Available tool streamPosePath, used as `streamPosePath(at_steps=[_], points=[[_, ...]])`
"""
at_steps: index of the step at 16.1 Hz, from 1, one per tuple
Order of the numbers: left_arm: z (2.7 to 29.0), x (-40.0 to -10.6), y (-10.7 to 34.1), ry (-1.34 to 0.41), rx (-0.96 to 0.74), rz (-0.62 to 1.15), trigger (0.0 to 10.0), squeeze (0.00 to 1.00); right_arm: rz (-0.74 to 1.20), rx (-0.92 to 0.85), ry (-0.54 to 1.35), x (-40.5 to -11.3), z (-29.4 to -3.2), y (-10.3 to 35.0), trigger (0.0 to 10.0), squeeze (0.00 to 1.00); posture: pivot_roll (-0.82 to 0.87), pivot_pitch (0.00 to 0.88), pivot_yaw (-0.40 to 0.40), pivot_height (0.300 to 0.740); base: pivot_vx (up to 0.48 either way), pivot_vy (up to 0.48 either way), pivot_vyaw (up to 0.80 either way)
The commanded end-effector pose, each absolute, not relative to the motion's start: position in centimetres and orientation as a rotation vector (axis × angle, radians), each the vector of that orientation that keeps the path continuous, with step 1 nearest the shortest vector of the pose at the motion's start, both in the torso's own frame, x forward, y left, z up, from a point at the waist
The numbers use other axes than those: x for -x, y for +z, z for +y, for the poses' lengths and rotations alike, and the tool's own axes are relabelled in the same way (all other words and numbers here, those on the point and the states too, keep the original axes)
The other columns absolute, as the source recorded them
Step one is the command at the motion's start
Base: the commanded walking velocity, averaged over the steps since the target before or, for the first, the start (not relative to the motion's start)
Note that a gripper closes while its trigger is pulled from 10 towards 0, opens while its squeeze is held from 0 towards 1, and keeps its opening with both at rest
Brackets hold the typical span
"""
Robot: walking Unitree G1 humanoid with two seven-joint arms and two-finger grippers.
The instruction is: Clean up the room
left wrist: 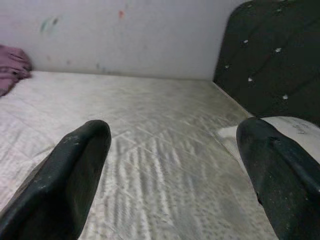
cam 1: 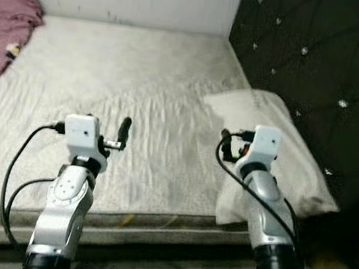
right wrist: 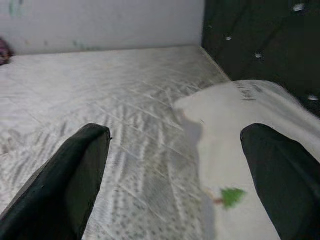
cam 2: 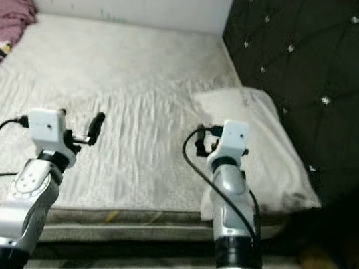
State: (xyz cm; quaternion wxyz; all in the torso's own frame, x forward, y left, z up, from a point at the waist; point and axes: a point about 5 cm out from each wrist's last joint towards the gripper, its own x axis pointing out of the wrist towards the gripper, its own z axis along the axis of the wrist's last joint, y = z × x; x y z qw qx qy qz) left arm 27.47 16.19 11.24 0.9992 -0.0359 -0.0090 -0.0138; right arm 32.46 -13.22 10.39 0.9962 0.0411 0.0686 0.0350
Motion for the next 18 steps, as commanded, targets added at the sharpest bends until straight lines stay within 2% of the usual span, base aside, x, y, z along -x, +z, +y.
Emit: streamPosePath(at_steps=[1, 4, 8, 18], points=[[16.65, -27.57, 11.50, -0.010, 0.065, -0.025, 10.0, 0.00, 0.121, -0.081, 0.085, -32.72, -12.63, 10.95, 10.0, 0.00, -0.03, 0.000, -0.042, 0.740, 0.000, 0.000, 0.00], [16.71, -27.64, 11.38, -0.004, 0.069, -0.014, 10.0, 0.00, 0.123, -0.083, 0.078, -32.76, -12.68, 10.94, 10.0, 0.00, -0.03, 0.000, -0.045, 0.740, 0.000, 0.000, 0.00], [16.74, -27.96, 11.44, -0.006, 0.071, -0.005, 10.0, 0.00, 0.132, -0.088, 0.067, -32.98, -12.77, 10.94, 10.0, 0.00, -0.04, 0.000, -0.040, 0.740, 0.000, 0.457, -0.28], [16.70, -28.19, 11.59, 0.004, 0.082, -0.007, 10.0, 0.00, 0.136, -0.077, 0.069, -33.23, -12.71, 11.00, 10.0, 0.00, -0.04, 0.000, -0.040, 0.740, 0.000, 0.480, 0.00]])
